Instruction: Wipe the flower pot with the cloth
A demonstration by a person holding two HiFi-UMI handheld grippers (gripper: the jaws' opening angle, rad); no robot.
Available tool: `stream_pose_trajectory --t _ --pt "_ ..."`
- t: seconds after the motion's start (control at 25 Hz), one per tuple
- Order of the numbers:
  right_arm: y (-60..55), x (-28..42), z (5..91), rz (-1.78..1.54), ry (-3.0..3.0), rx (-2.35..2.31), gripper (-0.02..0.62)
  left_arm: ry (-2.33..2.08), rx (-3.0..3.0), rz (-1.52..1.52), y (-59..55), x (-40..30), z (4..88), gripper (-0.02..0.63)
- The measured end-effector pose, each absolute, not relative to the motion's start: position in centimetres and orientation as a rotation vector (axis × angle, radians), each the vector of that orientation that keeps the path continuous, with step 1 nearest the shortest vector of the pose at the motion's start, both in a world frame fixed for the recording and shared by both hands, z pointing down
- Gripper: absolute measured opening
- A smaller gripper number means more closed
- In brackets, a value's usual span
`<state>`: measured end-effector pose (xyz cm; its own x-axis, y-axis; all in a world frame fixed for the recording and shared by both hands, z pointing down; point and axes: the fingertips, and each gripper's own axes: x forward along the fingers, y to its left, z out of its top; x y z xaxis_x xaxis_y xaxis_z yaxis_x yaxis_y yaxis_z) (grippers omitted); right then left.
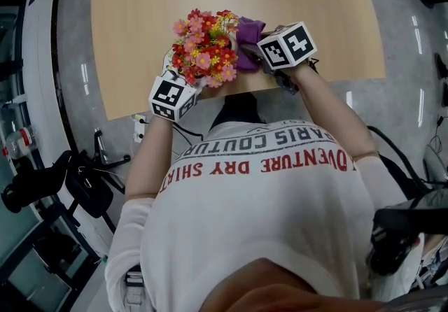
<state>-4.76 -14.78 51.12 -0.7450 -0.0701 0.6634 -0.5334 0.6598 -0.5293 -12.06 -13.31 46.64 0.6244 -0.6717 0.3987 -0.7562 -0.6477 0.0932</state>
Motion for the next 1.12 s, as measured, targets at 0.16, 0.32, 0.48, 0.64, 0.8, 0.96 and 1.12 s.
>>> stream_pose_trajectory --t 0.16,0.32,0.48,0.64,0.8,0.96,1.12 --pt "-15.0 -4.7 51.7 0.950 -2.229 0.436 0.063 -1.169 2.597 0.485 -13.3 -12.0 46.6 0.474" --pt "-15.0 -4.6 51.6 1.000 -2.243 0.420 0.063 -1.178 2.597 0.480 -13.3 -12.1 46.6 0.476" --pt "-15.0 -4.0 51.0 1.019 -2.260 0.428 0.063 -1.244 2.552 0.438 -13.4 -11.6 46.3 0.476" --pt "-15.1 -3.0 50.4 1.019 -2.283 0.458 0.063 -1.370 2.479 0.402 -13.0 -11.6 46.7 0.489" --pt "-14.0 -2.2 49.1 1.013 -2.299 0.476 0.063 -1.555 2.345 0.299 -12.2 -12.5 46.2 0.520" --pt "-12.4 -1.5 48.5 1.014 -2.306 0.480 0.063 -1.748 2.238 0.272 -12.0 -12.3 45.7 0.520" --pt "-11.3 -0.7 48.5 1.014 -2.311 0.490 0.063 -1.850 2.181 0.333 -12.5 -11.6 46.4 0.520"
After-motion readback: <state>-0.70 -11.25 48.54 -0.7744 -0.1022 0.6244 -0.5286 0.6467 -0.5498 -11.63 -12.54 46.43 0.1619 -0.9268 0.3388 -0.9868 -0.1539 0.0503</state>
